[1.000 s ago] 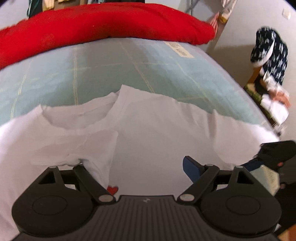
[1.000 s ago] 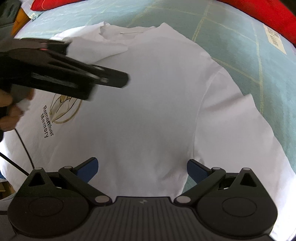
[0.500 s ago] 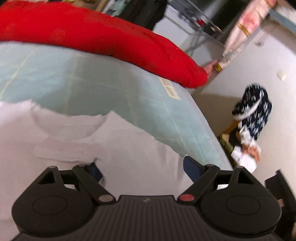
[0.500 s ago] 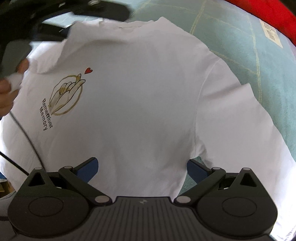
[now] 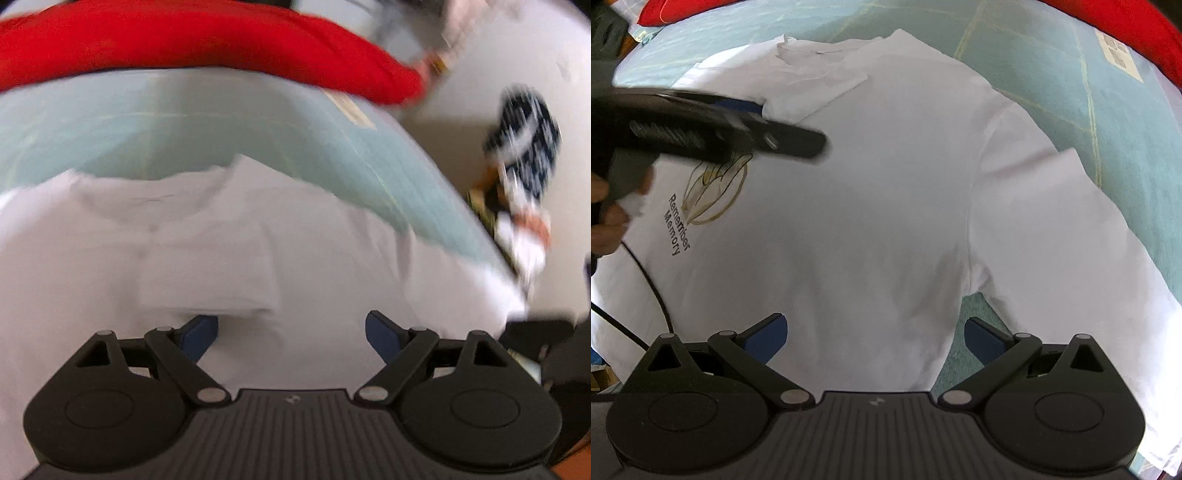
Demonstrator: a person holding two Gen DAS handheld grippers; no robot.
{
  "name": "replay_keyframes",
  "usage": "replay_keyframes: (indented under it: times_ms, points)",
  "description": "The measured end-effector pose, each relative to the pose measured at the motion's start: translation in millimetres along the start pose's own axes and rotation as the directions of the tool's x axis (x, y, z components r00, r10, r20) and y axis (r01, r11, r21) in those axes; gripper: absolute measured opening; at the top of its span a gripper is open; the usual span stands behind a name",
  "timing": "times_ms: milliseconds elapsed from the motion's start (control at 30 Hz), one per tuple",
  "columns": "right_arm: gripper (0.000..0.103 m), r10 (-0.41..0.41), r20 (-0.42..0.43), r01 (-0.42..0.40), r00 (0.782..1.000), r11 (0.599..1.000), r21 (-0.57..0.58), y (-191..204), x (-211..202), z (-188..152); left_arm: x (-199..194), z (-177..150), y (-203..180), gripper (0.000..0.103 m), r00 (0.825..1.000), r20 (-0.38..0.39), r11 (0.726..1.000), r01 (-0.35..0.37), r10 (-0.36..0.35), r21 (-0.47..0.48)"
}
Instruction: Fold clothes
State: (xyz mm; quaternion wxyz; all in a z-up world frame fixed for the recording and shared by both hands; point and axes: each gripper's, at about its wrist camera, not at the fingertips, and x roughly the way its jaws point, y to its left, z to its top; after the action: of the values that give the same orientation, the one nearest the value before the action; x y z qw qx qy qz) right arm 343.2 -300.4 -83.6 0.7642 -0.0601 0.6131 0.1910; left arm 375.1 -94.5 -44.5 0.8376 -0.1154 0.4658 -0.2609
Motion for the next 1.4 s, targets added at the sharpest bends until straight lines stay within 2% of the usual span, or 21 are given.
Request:
replay_keyframes:
  times_ms: [200, 300, 400, 433, 500, 633, 700, 767, 833, 900, 967, 1033, 1100, 1200, 1233, 1267, 1300, 1400]
  points:
    - [0.103, 0.005, 0.001, -0.005, 1.0, 1.0, 0.001, 4.8, 2.5, -0.9, 12.9, 24.1, 20.3, 0.087, 0.988, 0.113, 0.979, 0.125, -0.107, -0.164]
    - [0.103, 0.012, -0.002, -0.012, 1.0, 1.0, -0.007, 7.7, 2.3, -1.0, 15.8, 30.7, 0.4, 0.087, 0.974, 0.13, 0.979, 0.194, -0.183, -0.071]
    - [0.103, 0.008, -0.008, -0.008, 1.0, 1.0, -0.008, 8.7, 4.4, -0.9, 26.5, 31.0, -20.6, 0.087, 0.961, 0.078, 0.964, 0.264, -0.265, 0.022]
    - [0.103, 0.005, -0.01, -0.005, 1.0, 1.0, -0.004, 11.2, 7.2, -0.3, 29.8, 30.6, -25.8, 0.087, 0.962, 0.061, 0.963, 0.264, -0.266, 0.049]
    - [0.103, 0.0, -0.009, 0.0, 1.0, 1.0, 0.003, 13.3, 10.5, 1.4, 35.3, 29.3, -34.7, 0.087, 0.968, 0.033, 0.964, 0.245, -0.249, 0.099]
    - [0.103, 0.001, 0.0, -0.001, 1.0, 1.0, 0.006, 15.9, 9.6, 4.0, 30.6, 28.6, -30.7, 0.087, 0.977, 0.037, 0.974, 0.206, -0.21, 0.09]
    - [0.103, -0.003, 0.001, 0.003, 1.0, 1.0, 0.005, 18.3, 10.7, 5.4, 20.3, 26.2, -19.4, 0.087, 0.989, 0.054, 0.987, 0.132, -0.137, 0.09]
    - [0.103, -0.008, 0.001, 0.008, 1.0, 1.0, 0.006, 21.6, 13.0, 7.8, 6.7, 21.7, -7.0, 0.087, 0.997, 0.069, 0.993, 0.027, -0.035, 0.112]
    - [0.103, -0.008, 0.004, 0.008, 1.0, 1.0, 0.002, 22.8, 11.3, 10.1, -10.4, 14.7, 6.0, 0.087, 0.993, 0.085, 0.986, -0.092, 0.081, 0.139]
    - [0.103, -0.01, 0.008, 0.01, 1.0, 1.0, -0.008, 25.5, 9.4, 14.2, -32.8, 4.2, 20.4, 0.087, 0.972, 0.1, 0.959, -0.229, 0.214, 0.168]
    - [0.103, -0.013, 0.013, 0.013, 1.0, 1.0, -0.023, 31.1, 9.1, 20.6, -51.6, -5.6, 34.2, 0.087, 0.934, 0.113, 0.914, -0.355, 0.339, 0.196]
    - [0.103, -0.01, 0.019, 0.011, 1.0, 0.999, -0.037, 38.1, 8.8, 28.4, -66.9, -18.3, 49.1, 0.087, 0.876, 0.115, 0.844, -0.482, 0.468, 0.234]
    - [0.103, -0.006, 0.024, 0.008, 1.0, 0.998, -0.056, 48.5, 10.3, 36.5, -76.5, -27.5, 63.2, 0.087, 0.818, 0.113, 0.78, -0.572, 0.564, 0.252]
    - [0.103, -0.004, 0.024, 0.006, 1.0, 0.995, -0.095, 65.4, 10.7, 47.2, -83.8, -40.1, 90.5, 0.087, 0.747, 0.107, 0.715, -0.661, 0.656, 0.23]
    - [0.103, -0.002, 0.023, 0.004, 1.0, 0.994, -0.109, 71.3, 10.5, 50.8, -84.0, -43.1, 100.0, 0.087, 0.728, 0.107, 0.699, -0.681, 0.677, 0.219]
    - [0.103, 0.0, 0.021, 0.003, 1.0, 0.992, -0.125, 78.2, 11.1, 54.4, -83.8, -44.3, 108.2, 0.087, 0.713, 0.105, 0.687, -0.697, 0.693, 0.204]
    - [0.103, 0.002, 0.019, 0.001, 1.0, 0.99, -0.14, 85.2, 12.1, 58.0, -82.7, -43.2, 115.1, 0.087, 0.712, 0.108, 0.69, -0.7, 0.694, 0.182]
    - [0.103, 0.005, 0.012, -0.003, 1.0, 0.984, -0.18, 103.7, 12.9, 66.8, -80.1, -38.0, 133.7, 0.087, 0.724, 0.142, 0.715, -0.689, 0.675, 0.118]
